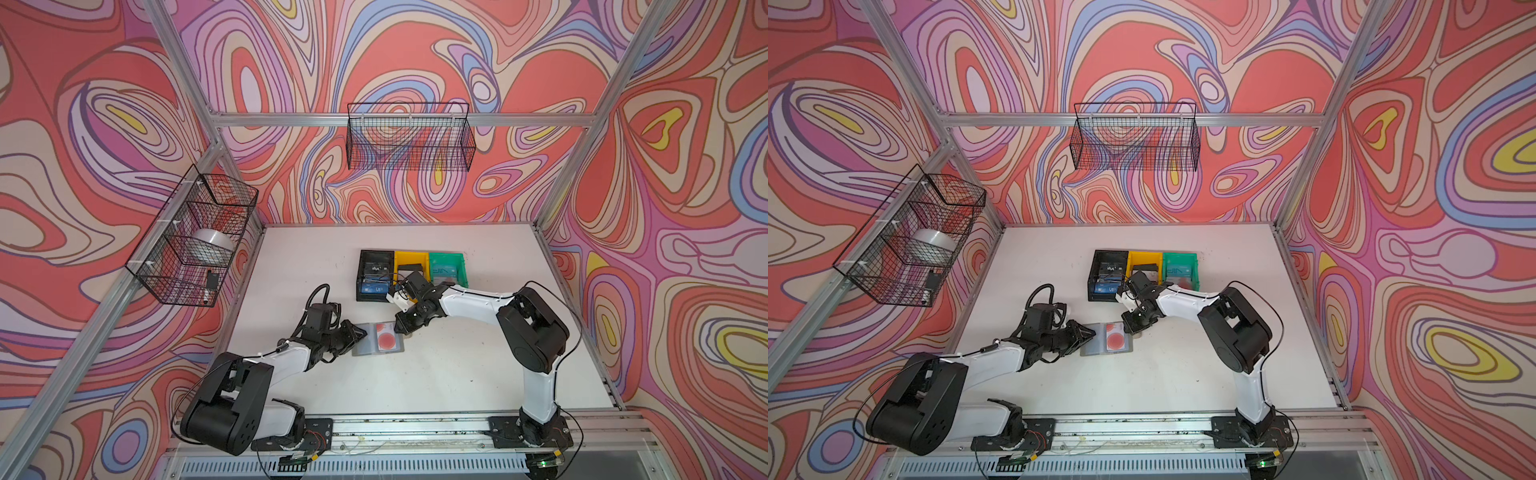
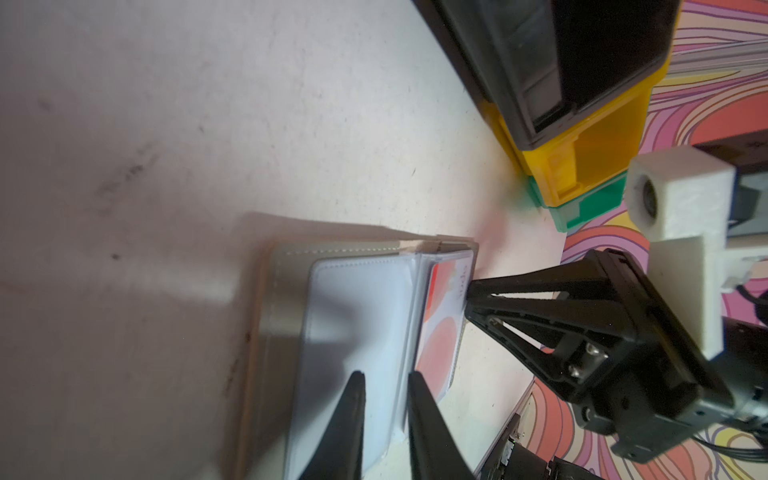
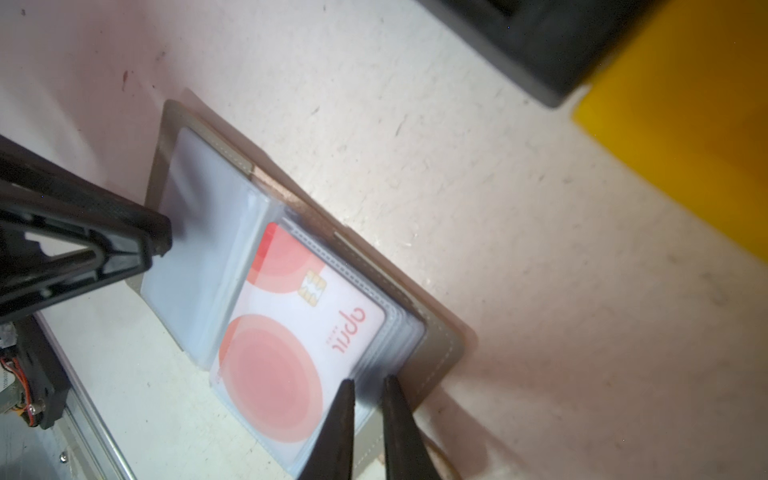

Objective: Take the credit cards out of the card holder

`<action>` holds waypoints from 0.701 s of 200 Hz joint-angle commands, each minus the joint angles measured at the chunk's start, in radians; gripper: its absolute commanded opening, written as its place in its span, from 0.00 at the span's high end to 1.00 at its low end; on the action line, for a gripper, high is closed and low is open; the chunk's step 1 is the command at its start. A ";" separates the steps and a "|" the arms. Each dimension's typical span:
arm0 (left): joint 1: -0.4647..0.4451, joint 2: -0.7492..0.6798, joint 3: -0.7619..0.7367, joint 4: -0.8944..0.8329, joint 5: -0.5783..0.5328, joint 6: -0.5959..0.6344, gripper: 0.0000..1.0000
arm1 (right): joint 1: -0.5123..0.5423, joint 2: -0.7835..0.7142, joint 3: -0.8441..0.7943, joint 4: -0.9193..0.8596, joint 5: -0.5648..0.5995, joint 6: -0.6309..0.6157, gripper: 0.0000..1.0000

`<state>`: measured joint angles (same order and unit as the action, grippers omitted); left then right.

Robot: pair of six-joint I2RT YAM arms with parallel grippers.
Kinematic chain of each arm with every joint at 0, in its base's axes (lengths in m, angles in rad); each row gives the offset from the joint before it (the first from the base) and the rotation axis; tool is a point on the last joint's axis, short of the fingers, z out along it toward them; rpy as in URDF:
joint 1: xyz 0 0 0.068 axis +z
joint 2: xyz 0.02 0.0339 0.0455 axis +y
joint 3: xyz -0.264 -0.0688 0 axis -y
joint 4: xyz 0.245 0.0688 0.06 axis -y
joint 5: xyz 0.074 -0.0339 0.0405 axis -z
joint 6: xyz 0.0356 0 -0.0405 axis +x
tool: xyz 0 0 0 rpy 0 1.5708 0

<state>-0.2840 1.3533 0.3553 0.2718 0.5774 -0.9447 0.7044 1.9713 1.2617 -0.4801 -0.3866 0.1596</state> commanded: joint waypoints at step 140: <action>-0.035 0.082 -0.014 0.130 0.016 -0.037 0.77 | 0.023 0.059 0.008 0.026 -0.039 0.025 0.83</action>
<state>-0.3138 1.4223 0.3550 0.3714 0.5865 -0.9733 0.7105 1.9945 1.2751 -0.4545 -0.4271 0.1791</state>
